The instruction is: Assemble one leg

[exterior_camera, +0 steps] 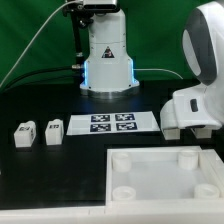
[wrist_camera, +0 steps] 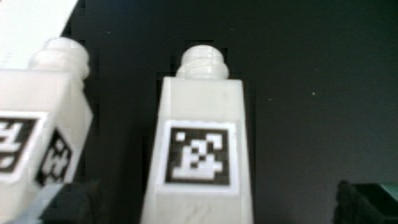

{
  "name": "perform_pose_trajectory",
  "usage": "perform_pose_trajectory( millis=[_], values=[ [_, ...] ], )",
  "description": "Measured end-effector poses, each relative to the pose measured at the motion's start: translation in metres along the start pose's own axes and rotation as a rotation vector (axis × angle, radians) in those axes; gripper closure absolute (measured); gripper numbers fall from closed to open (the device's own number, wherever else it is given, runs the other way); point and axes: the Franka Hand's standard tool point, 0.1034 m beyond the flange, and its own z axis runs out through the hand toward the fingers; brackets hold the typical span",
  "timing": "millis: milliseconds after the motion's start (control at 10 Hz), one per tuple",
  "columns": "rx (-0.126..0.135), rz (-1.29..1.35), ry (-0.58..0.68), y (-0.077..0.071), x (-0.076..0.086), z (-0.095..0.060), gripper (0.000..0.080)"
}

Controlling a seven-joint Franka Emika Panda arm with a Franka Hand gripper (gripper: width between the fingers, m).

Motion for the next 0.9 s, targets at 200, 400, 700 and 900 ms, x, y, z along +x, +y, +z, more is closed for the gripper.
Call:
perform_pose_trajectory(
  millis=[200,400,700,900],
  values=[
    [-0.019,0.019,-0.005,-0.0075,-0.0024,0.0085,0.0151],
    [-0.018,0.016,-0.005,-0.0061,-0.0019,0.0080,0.0163],
    [-0.018,0.016,-0.005,-0.0060,-0.0019,0.0080,0.0509],
    [-0.018,0.016,-0.005,-0.0060,-0.0019,0.0081,0.0509]
  ],
)
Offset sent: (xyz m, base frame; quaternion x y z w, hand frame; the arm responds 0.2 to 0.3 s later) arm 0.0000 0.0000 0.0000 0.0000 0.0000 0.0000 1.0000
